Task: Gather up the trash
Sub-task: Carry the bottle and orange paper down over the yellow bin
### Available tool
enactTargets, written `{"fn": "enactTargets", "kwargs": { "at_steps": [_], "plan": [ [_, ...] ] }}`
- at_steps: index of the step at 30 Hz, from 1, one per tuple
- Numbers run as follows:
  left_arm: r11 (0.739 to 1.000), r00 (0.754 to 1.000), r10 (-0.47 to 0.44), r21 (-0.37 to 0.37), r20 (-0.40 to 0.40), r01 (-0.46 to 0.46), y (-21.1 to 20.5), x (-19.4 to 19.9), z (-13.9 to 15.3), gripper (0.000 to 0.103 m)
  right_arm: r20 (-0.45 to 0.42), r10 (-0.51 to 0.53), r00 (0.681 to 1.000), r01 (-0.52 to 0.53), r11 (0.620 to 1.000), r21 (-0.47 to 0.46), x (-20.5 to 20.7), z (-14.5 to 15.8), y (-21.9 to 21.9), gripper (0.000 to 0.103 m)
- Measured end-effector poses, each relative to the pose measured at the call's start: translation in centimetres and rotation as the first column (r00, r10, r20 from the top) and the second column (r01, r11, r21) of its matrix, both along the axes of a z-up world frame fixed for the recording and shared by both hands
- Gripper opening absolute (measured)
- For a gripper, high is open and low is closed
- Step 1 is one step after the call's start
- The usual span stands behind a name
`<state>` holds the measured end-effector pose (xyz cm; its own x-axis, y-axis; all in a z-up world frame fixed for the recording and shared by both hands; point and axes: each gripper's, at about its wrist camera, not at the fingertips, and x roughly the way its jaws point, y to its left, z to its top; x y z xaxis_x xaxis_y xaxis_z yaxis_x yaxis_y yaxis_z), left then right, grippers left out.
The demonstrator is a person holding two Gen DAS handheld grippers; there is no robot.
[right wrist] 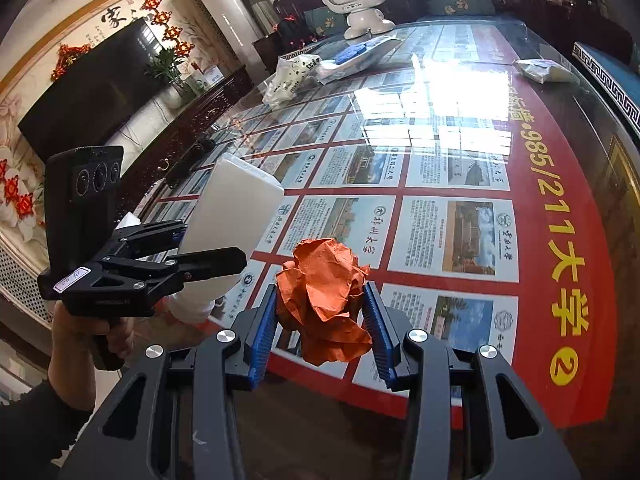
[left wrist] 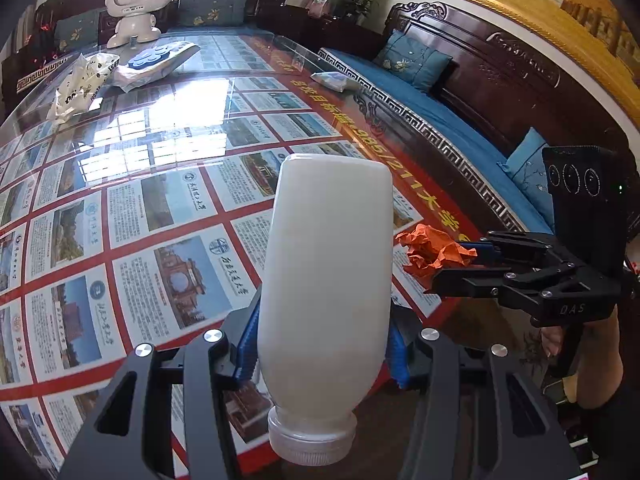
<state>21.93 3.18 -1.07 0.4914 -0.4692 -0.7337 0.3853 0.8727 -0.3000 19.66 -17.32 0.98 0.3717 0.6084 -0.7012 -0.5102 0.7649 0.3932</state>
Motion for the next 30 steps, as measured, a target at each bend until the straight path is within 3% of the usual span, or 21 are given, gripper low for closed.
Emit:
{"fn": "enactTargets", "kwargs": {
  "at_steps": [5, 17, 24, 30],
  "plan": [
    [1.000, 0.999, -0.031, -0.003, 0.018, 0.031, -1.3, -4.5, 1.1, 0.051, 0.023, -0.006, 1.000, 0.006, 1.000, 0.007, -3.7, 1.3, -1.0, 0.042],
    [0.993, 0.991, -0.119, -0.003, 0.064, 0.119, -3.5, -18.7, 1.9, 0.051, 0.086, 0.042, 0.995, -0.045, 0.998, 0.038, -18.5, 2.5, -3.3, 0.042],
    [0.991, 0.990, -0.133, 0.005, 0.046, 0.132, -3.9, -26.6, -0.4, 0.051, 0.038, 0.052, 0.998, -0.052, 0.999, 0.000, -27.2, -0.7, -4.1, 0.043],
    [0.987, 0.987, -0.160, 0.022, 0.019, 0.159, -4.7, -32.2, -3.2, 0.051, -0.037, 0.041, 0.998, -0.041, 0.999, 0.002, -31.7, -4.7, -4.0, 0.043]
  ]
}}
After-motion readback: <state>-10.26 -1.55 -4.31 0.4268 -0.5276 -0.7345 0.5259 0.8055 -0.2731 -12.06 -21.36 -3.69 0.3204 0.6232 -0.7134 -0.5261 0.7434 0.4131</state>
